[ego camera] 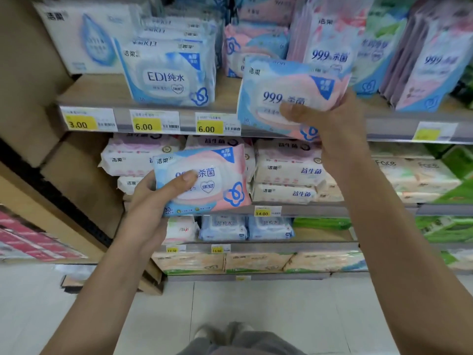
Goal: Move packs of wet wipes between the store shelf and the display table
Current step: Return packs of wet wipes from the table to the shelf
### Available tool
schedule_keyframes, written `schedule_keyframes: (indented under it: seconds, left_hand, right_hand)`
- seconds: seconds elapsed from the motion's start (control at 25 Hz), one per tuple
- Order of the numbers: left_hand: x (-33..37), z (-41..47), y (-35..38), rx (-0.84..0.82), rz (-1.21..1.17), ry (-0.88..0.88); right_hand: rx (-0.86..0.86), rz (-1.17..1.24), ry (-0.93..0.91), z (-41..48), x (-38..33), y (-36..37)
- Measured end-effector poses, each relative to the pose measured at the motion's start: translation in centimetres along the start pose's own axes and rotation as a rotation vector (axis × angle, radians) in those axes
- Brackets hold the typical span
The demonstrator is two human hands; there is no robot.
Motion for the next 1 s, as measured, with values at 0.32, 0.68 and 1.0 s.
schedule_keyframes:
  seconds: [0.32,0.68,1.0]
  left_hand:
    - [0.8,0.7,0.5,-0.014,-0.032,0.027]
    - [1.5,2.6,1.5,-0.034,-0.016,0.035]
    - [2.0,3.6,2.7,-0.057,0.005,0.047]
  right_hand:
    - [0.043,-0.227,-0.100,6.5,1.2,3.2]
    - [-0.021,-0.891,-0.361,7.4,-1.8,3.3]
    - [-0.174,-1.585,-0.331,11.3,-3.7,5.2]
Point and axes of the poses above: each hand's wrist, its own z-axis towards the middle knuckle, its own y-axis out of the palm, x = y × z, the point moved 4 cm from there along z, towards the middle knuckle, and after that the axes turned 6 degrees about -x, right-handed, at the moved point
